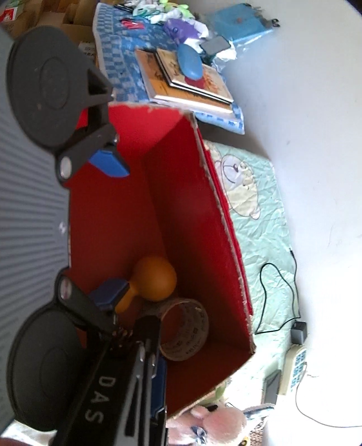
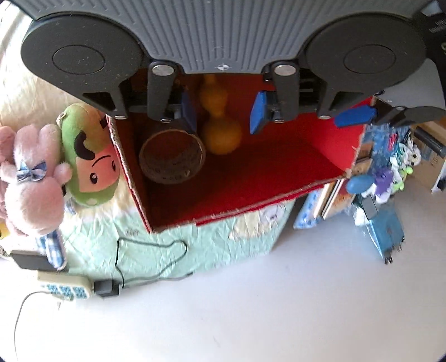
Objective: Organize objects
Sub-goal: 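Open the right gripper to release the gourd toy in the box, then withdraw the right gripper from the box toward the items on the sheet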
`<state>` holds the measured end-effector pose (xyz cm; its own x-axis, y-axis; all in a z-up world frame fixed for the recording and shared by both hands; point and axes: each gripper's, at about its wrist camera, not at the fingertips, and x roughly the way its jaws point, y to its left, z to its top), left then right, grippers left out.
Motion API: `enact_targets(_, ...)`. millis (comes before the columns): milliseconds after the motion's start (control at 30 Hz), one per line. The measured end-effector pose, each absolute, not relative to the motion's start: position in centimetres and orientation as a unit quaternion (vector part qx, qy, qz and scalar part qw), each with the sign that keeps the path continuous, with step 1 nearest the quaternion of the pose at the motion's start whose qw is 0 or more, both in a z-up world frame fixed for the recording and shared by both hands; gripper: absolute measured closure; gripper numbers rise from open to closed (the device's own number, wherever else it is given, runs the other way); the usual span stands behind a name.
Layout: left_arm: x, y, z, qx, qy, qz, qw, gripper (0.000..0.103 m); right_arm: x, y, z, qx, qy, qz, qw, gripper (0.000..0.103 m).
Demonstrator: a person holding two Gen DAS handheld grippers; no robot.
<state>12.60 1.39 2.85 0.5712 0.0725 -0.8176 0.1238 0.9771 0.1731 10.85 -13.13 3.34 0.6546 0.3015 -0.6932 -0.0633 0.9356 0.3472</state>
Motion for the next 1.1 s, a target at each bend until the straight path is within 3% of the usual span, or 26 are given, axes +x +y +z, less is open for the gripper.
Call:
enact_targets(267,9.7,2.3,5.0,0.096,0.452,0.012,0.887,0.012,8.3,-13.0,4.5,0.129,0.363,0.102,0.917,0.051)
enact_targets(467,7.6,2.8,5.8,0.078,0.457,0.015,0.886,0.012,6.8,-13.2,5.4,0.115,0.354,0.119,0.920,0.049)
enact_targets(900,3.7,3.0,6.3,0.064,0.469,0.046,0.879,0.012,3.3,-13.9,6.0,0.112,0.357,0.194,0.907,0.050)
enact_targets(1100,2.4,2.7,5.9,0.063,0.476,0.059,0.875,0.012,2.3,-14.2,5.6,0.119,0.362,0.225,0.897,0.057)
